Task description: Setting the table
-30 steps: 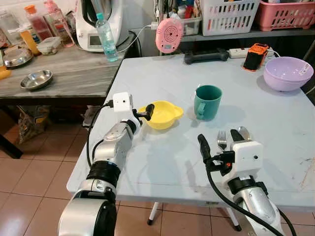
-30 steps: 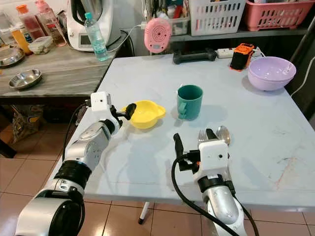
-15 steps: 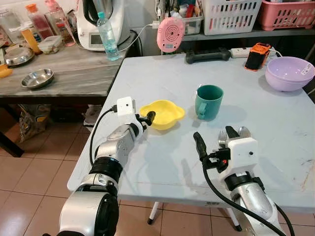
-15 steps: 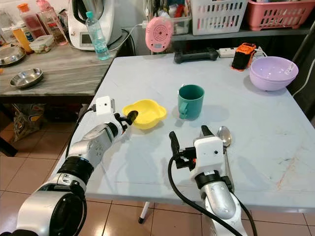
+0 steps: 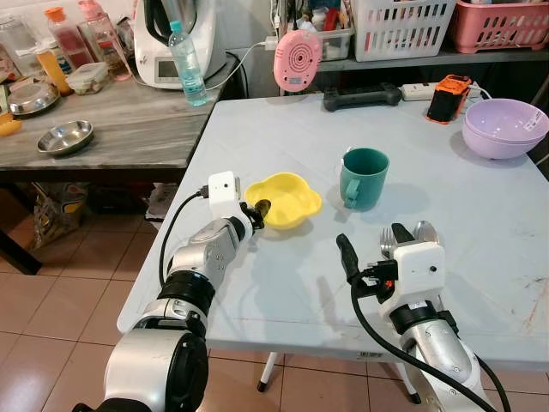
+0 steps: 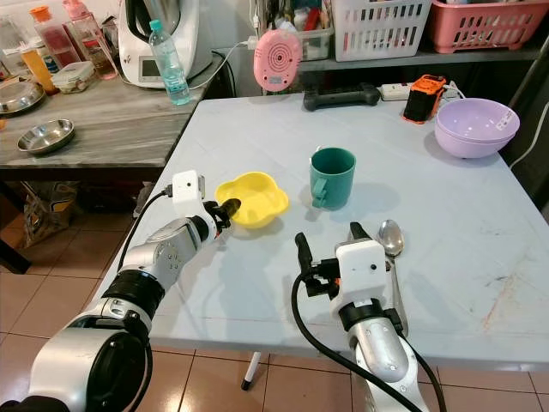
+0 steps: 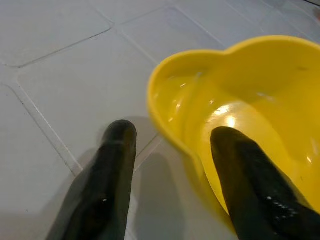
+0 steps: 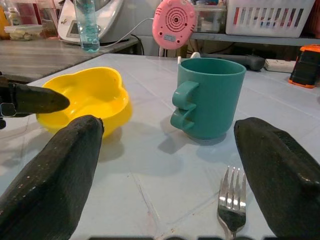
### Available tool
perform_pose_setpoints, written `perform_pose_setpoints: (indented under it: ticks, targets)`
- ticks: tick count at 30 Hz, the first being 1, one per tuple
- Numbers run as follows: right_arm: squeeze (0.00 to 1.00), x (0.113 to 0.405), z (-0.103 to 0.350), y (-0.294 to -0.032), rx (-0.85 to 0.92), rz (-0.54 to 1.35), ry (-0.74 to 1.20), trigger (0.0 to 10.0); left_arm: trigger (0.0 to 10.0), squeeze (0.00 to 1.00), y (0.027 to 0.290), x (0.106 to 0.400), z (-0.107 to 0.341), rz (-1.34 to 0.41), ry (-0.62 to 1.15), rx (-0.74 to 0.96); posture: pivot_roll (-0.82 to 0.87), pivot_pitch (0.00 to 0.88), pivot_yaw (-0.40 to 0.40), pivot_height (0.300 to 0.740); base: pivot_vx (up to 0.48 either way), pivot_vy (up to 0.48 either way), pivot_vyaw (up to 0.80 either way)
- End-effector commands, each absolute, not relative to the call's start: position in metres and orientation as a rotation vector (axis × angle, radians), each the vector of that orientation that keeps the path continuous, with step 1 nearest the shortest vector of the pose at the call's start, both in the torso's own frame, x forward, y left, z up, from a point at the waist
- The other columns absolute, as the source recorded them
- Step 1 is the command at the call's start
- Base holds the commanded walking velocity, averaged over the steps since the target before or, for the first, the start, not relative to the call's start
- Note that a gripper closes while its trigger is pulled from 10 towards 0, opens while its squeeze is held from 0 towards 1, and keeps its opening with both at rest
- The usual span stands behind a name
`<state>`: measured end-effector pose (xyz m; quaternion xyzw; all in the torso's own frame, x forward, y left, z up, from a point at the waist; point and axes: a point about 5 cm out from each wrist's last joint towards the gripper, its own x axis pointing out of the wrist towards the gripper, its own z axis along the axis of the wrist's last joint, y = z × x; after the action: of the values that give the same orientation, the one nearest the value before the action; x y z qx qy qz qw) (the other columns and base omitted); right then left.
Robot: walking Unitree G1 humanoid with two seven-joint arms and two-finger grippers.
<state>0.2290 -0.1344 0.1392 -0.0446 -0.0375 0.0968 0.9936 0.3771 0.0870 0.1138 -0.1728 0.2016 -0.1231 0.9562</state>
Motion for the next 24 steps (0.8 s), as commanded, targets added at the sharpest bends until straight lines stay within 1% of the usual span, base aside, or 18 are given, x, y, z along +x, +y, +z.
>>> perform_pose_setpoints:
  ticks: [1, 24]
  targets:
    - [0.00, 0.2301, 0.1384, -0.1288, -0.079, 0.213, -0.077, 10.0, 0.0, 0.00, 0.0934, 0.3804, 0.1171, -0.239, 0.416, -0.331, -0.18, 0.016, 0.144, 0.740, 0.000, 0.000, 0.00]
    - [0.00, 0.2306, 0.1342, -0.1290, -0.084, 0.218, -0.061, 10.0, 0.0, 0.00, 0.1029, 0.3798, 0.1158, -0.202, 0.393, -0.322, -0.17, 0.022, 0.131, 0.740, 0.000, 0.000, 0.00]
